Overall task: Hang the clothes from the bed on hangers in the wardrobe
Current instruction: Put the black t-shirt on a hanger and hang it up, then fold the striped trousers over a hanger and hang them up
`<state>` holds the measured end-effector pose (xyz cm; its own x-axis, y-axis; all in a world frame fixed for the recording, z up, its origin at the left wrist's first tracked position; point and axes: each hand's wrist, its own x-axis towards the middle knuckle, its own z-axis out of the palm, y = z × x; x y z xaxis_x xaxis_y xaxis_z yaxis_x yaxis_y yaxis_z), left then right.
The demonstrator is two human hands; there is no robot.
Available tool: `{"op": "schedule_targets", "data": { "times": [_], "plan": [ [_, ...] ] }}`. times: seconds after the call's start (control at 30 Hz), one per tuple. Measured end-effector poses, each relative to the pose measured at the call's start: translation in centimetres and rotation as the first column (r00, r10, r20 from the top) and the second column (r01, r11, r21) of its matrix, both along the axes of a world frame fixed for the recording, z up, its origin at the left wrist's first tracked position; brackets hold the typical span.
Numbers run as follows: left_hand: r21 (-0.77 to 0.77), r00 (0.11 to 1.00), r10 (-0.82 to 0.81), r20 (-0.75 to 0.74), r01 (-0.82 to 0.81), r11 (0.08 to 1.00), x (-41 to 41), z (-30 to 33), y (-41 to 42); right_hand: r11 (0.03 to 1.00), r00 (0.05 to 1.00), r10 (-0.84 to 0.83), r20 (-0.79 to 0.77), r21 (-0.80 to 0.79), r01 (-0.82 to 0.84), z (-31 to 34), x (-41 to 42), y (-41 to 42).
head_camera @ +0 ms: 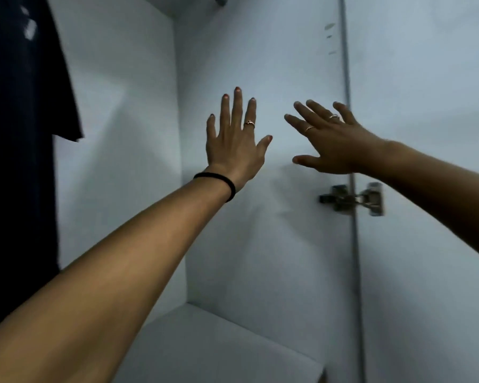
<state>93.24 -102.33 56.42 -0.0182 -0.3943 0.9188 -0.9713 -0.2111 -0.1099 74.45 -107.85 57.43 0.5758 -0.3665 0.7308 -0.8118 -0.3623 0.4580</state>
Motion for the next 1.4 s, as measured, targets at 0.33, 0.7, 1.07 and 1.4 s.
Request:
{"op": "schedule_targets", "data": {
  "times": [0.33, 0.7, 1.07, 1.4],
  "plan": [
    [0.049, 0.888, -0.459, -0.002, 0.459, 0.887, -15.3, -8.9, -3.9, 0.962, 0.96, -0.271, -0.063, -0.007, 0.272, -7.7, -16.1, 4.8],
    [0.04, 0.524, -0.803, 0.283, 0.83, 0.556, -36.6, -16.3, -3.7, 0.853, 0.841, -0.522, -0.141, -0.105, 0.512, -15.3, -36.2, 13.1],
    [0.115, 0.266, -0.945, 0.188, 0.95, 0.29, -62.8, -23.0, 4.7, 0.612, 0.596, -0.784, 0.173, 0.053, 0.789, -23.1, -57.9, 25.5],
    [0.534, 0.02, -0.995, -0.094, 0.845, -0.033, -87.2, -33.7, 14.8, 0.157, 0.201, -0.979, -0.027, 0.527, 0.835, -35.1, -75.6, 40.8]
  ]
}}
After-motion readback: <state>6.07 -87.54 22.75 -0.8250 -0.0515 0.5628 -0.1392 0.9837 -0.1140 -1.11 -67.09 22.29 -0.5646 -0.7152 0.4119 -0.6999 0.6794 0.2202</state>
